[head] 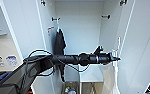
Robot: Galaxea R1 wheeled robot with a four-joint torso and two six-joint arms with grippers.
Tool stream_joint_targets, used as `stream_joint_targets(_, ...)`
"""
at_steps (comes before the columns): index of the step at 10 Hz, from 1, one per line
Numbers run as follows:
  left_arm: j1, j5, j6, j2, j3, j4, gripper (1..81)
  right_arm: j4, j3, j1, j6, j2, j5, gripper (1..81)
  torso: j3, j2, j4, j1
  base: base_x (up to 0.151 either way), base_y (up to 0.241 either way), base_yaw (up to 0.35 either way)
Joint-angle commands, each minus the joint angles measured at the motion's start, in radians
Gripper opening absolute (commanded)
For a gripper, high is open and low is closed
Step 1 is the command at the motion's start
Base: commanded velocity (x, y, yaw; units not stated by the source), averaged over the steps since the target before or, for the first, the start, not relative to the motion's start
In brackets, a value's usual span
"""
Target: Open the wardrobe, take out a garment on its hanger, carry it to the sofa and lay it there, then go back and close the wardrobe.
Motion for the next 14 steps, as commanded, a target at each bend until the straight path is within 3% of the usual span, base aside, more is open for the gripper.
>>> stream_joint_targets(1,-0.171,-0.056,0.010,0.007,0.018,0.038,1.0,0.000,0.008,0.037,-0.004,0.003,-0.047,81.1,0.000,0.000,0.000,0.000,-0.127,0.000,0.000)
stream_joint_targets(10,-0.147,-0.056,0.010,0.004,0.031,0.057,1.0,0.001,0.008,0.037,-0.004,0.003,-0.047,81.1,0.000,0.000,0.000,-0.001,-0.122,0.000,0.000)
stream_joint_targets(14,-0.132,-0.056,0.010,-0.034,0.063,0.094,1.0,0.000,0.010,0.039,-0.004,0.003,-0.047,81.1,0.000,-0.001,0.000,-0.002,0.000,0.000,0.000)
